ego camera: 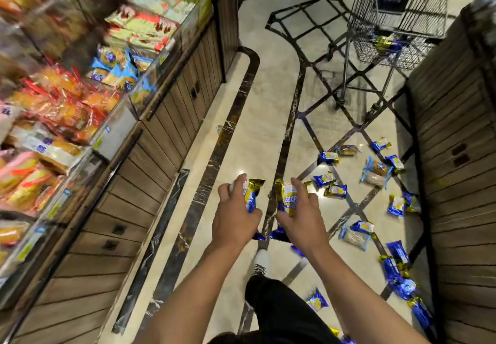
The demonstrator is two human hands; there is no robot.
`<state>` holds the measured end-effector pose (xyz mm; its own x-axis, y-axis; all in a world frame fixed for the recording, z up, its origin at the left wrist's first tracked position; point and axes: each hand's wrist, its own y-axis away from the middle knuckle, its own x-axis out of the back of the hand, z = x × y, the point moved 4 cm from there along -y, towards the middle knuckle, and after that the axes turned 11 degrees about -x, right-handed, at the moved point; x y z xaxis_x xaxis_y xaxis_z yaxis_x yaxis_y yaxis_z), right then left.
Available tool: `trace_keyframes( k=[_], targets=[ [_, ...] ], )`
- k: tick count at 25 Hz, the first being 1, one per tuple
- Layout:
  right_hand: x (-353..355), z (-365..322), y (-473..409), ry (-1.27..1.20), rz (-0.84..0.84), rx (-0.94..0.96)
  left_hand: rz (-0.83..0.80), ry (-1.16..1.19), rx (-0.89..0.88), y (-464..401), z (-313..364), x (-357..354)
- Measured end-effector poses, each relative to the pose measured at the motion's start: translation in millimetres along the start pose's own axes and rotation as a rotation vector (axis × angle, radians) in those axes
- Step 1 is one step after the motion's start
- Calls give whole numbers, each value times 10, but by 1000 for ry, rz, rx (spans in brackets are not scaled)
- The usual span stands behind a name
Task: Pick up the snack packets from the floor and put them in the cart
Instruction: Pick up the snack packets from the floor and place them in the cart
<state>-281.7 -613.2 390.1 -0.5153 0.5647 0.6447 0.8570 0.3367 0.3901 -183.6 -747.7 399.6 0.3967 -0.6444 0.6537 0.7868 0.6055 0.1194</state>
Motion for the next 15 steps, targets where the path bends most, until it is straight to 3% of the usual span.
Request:
trace_keyframes(
  k=[8, 15],
  targets=[
    [349, -1053, -1461, -33, 15, 57, 82, -30, -65, -1708, 434, 360],
    [444, -1650, -2733, -29, 42, -5, 37, -38, -85, -3235, 457, 349]
  ],
)
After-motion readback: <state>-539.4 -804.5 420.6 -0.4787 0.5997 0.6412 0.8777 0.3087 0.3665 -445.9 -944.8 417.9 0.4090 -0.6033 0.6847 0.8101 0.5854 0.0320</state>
